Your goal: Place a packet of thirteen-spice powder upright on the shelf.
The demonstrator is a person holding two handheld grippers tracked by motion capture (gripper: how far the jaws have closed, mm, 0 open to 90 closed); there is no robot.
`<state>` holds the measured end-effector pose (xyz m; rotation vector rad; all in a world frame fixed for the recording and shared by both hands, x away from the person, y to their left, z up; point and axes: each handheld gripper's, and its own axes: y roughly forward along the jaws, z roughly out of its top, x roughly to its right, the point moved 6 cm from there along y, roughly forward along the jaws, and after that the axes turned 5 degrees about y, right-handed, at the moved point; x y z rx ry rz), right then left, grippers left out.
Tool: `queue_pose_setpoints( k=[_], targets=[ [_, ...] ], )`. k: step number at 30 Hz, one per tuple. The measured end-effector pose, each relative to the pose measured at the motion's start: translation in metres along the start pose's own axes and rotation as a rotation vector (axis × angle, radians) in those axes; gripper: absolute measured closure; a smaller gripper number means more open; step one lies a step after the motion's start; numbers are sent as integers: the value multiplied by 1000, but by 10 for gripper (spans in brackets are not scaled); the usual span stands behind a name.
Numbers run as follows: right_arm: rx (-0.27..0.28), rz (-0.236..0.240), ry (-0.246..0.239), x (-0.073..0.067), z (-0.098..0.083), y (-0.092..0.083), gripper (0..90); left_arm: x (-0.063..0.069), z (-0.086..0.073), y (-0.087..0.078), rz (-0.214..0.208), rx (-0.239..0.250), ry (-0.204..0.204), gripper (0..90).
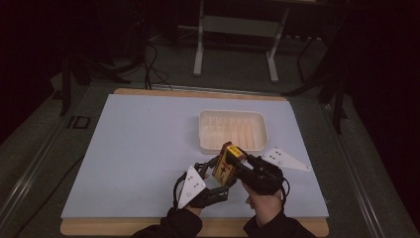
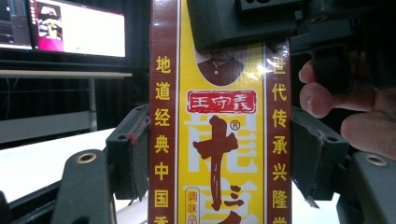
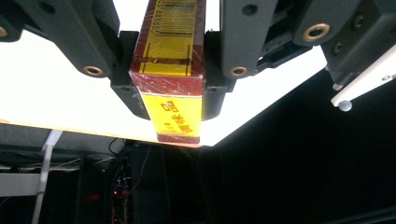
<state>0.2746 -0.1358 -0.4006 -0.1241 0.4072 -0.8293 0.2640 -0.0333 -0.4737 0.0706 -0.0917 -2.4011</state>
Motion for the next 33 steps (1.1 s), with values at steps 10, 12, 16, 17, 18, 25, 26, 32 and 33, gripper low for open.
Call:
queue_pose_setpoints(
  k=[10, 12, 16, 17, 18, 25, 26, 32, 33],
  targets=[
    [8, -23, -48, 2, 6, -1, 679, -5, 7, 0, 9, -24, 2, 220],
    [16, -38, -63, 4, 8, -1, 679, -8, 9, -1, 17, -47, -27, 190],
    [41, -65, -91, 8, 15, -2, 679, -12, 13, -5, 29, -78, -32, 163],
    [50, -74, -94, 8, 17, -2, 679, -12, 14, -6, 23, -84, -34, 162],
    [57, -82, -109, 9, 19, -2, 679, -13, 15, -8, 28, -95, -39, 149],
    [112, -161, -127, 22, 35, 4, 679, -17, 13, -17, 33, -195, -127, 73],
    [118, -171, -128, 23, 37, 4, 679, -16, 13, -20, 36, -204, -132, 73],
    [191, -285, -181, 35, 53, 13, 678, -20, 6, -31, 93, -265, -126, 73],
    [205, -302, -193, 36, 56, 14, 678, -22, 5, -34, 101, -272, -135, 74]
  ],
)
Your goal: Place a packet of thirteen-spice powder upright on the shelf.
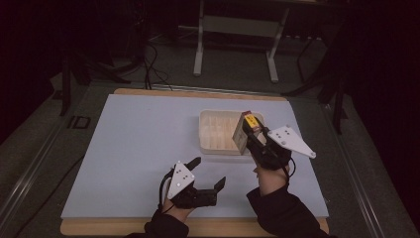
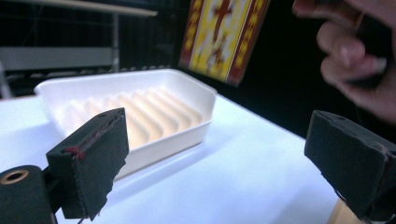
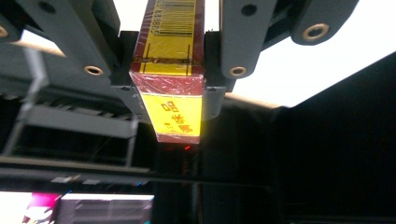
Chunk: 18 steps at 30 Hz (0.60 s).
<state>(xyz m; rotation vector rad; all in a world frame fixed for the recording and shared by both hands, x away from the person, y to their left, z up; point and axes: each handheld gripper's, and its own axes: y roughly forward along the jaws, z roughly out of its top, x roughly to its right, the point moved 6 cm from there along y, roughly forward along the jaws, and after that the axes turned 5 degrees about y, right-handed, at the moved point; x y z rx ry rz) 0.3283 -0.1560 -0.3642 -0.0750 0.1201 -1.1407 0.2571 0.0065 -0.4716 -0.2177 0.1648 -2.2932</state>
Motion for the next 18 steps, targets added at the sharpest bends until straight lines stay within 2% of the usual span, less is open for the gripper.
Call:
queue_pose_setpoints(
  k=[2, 5, 12, 18],
  targets=[
    [21, -59, -59, 3, 3, 5, 678, -3, -3, -4, 19, -4, -17, 76],
    [42, -117, -97, 9, 6, 14, 678, -8, -7, -8, 42, -12, -13, 76],
    [39, -188, -59, 26, 4, 35, 678, -18, -13, -13, 102, -22, 2, 78],
    [33, -252, -29, 37, -10, 57, 678, -25, -18, -13, 172, -36, 18, 78]
  ],
)
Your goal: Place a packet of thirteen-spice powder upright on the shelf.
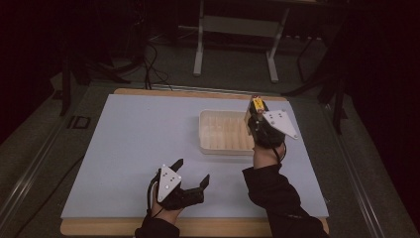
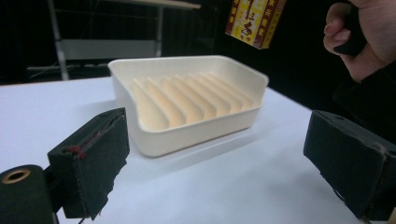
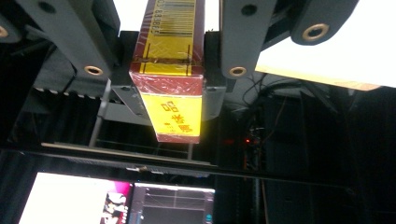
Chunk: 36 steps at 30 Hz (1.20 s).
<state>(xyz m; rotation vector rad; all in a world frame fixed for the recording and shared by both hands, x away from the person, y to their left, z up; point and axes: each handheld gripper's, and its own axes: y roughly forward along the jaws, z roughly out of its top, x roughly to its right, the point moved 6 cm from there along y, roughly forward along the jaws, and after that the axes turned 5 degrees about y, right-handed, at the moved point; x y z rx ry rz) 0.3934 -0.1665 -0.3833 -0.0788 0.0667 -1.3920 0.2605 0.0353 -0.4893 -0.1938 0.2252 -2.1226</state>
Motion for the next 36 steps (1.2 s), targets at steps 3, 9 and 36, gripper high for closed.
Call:
queue_pose_setpoints(
  k=[3, 9, 36],
  targets=[
    [-5, 1, 15, 0, -6, 7, 678, -1, -1, 1, 3, 3, -6, 78],
    [-29, -16, 34, 0, -24, 23, 678, -2, -6, 4, 0, -13, 0, 78],
    [-107, -85, 127, 12, -69, 55, 678, -3, -7, 4, -6, -3, 9, 78]
  ],
)
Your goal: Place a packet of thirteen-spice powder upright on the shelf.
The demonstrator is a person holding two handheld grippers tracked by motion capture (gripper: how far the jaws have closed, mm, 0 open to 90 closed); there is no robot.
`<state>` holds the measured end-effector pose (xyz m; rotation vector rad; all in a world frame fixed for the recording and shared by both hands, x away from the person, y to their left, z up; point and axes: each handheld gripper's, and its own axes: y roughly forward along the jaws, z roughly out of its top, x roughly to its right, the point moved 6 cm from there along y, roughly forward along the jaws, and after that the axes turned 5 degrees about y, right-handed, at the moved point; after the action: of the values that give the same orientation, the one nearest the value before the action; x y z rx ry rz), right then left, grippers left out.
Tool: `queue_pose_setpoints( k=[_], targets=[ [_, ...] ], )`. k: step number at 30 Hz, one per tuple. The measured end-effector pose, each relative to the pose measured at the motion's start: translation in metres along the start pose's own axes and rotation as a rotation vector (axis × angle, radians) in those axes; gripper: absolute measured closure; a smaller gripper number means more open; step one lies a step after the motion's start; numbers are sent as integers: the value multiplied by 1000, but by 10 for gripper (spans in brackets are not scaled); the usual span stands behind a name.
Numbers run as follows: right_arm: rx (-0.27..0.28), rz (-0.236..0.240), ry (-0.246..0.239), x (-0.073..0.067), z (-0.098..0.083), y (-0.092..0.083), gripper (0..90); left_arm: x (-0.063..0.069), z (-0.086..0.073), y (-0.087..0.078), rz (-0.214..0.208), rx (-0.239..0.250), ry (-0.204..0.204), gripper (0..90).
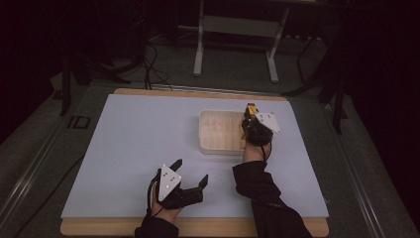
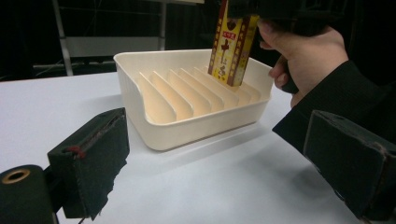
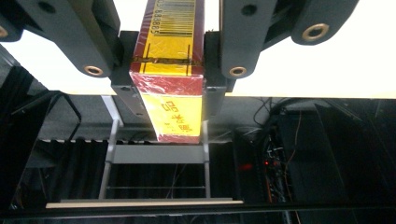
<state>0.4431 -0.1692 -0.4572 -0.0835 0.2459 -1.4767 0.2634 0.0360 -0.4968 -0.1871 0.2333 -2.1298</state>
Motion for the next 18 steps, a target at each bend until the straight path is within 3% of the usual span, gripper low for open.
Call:
queue_pose_setpoints(
  k=[5, 13, 18],
  targets=[
    [-11, -6, -6, -1, -7, 2, 678, 0, -1, 0, -3, -3, 0, 78],
    [-32, -30, -57, -8, -26, 7, 678, 0, -2, 2, -4, -11, -3, 78],
    [-63, -37, -46, -5, -34, 12, 677, 1, -3, 2, -6, -13, -5, 78]
  ],
)
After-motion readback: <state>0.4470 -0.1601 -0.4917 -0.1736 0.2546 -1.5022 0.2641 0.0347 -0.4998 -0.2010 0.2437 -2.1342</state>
